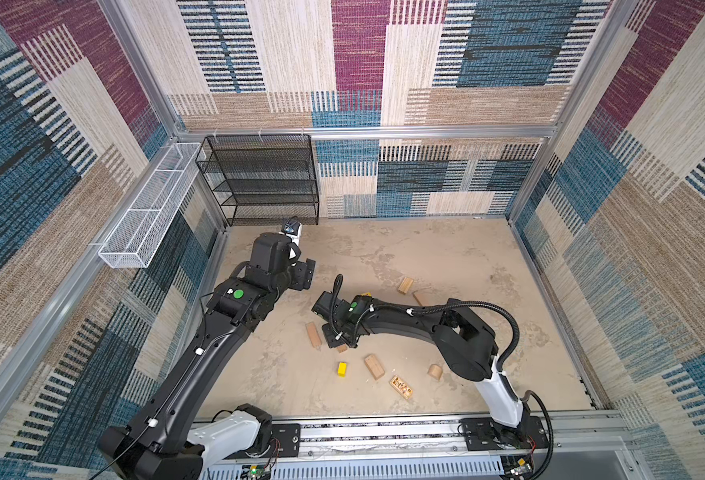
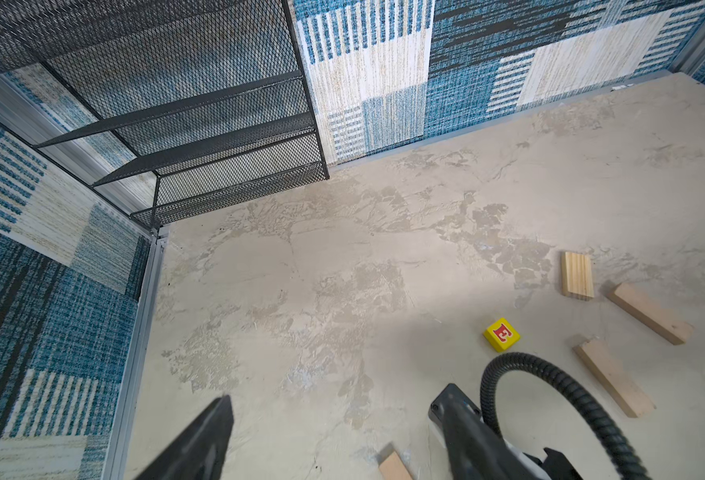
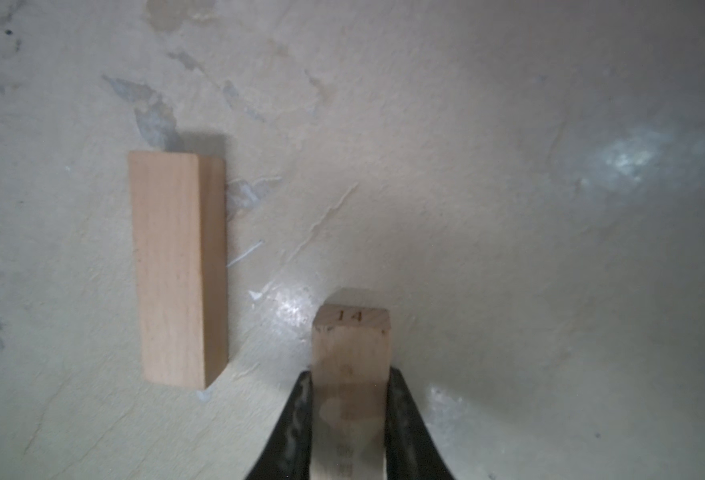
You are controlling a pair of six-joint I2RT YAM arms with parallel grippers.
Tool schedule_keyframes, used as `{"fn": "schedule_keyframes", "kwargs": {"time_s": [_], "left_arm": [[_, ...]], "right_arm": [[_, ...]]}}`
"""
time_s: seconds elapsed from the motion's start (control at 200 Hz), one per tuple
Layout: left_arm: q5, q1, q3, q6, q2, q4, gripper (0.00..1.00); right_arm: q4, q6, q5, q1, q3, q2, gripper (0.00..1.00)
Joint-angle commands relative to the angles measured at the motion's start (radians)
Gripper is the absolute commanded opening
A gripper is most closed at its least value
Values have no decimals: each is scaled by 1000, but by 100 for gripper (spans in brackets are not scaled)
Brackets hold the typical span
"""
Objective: Build the wood block tower
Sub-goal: 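Lift the block marked 14 with the right gripper toward the shelf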
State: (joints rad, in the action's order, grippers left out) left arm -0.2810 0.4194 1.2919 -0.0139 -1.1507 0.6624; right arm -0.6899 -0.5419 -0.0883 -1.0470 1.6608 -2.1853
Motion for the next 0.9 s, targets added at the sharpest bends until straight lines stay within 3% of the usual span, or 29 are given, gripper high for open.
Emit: {"fn": "schedule_keyframes", "kwargs": {"time_s": [0.0,0.205,0.746,0.897], "left_arm": [[-1,-4,0,-15,0,-12,83],[-21,-2,-8,-22,9,-19,83],[-60,-23,-25,-36,62,-45,82],[-60,-31,-38,-38,97,-62,82]], "right_arm": [[-52,55,-26,-2,27,-17,19],[-43,170,4,-1,75,-30,0],[-14,533,28,0,155,51,0],[33,650,19,2,100,97,0]]}}
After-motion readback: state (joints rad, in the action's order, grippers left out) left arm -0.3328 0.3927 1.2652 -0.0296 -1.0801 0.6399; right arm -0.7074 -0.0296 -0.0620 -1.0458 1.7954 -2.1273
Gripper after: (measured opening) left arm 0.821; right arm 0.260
